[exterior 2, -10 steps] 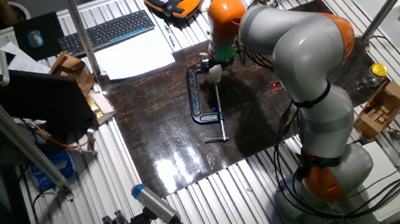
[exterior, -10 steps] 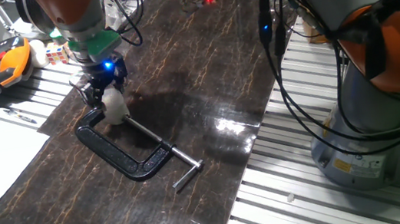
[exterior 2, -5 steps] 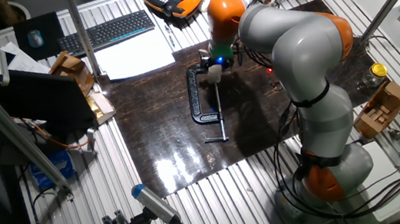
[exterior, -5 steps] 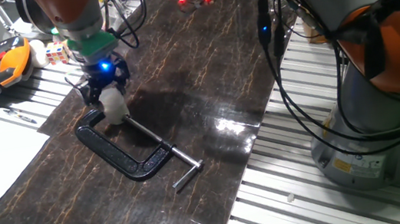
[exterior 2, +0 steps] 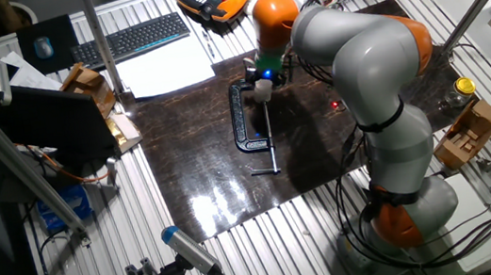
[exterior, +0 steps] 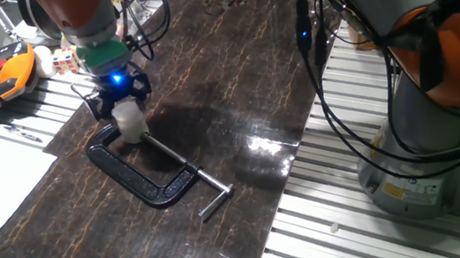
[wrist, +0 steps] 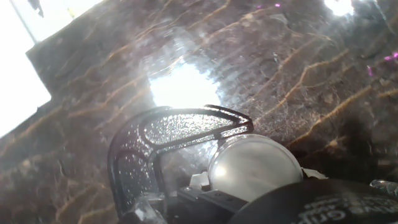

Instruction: Screw the lid onto the jar

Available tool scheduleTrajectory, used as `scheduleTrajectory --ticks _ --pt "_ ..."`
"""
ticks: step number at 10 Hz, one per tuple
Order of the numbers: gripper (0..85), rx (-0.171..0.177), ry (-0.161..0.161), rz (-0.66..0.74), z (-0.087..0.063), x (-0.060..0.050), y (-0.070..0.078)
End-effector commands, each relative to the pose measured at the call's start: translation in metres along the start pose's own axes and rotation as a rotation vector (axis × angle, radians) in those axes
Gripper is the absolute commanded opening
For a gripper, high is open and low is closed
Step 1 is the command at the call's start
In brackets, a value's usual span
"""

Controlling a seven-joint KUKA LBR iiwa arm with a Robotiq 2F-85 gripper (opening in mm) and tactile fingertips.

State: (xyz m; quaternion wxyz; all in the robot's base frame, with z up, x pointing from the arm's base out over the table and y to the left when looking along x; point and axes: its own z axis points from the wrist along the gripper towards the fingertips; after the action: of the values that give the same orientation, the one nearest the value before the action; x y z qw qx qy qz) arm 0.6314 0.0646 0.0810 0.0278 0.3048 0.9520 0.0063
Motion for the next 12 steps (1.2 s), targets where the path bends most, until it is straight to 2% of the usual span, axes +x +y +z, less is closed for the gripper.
scheduleTrajectory --ticks 1,6,12 --pt "67.0 0.005 -0.003 0.149 0.0 0.0001 0.0001" --pt "66.7 0.013 -0.023 0.328 -0.0003 0.0002 0.0003" --pt "65.7 0.013 -0.019 0.55 0.0005 -0.0001 0.0006"
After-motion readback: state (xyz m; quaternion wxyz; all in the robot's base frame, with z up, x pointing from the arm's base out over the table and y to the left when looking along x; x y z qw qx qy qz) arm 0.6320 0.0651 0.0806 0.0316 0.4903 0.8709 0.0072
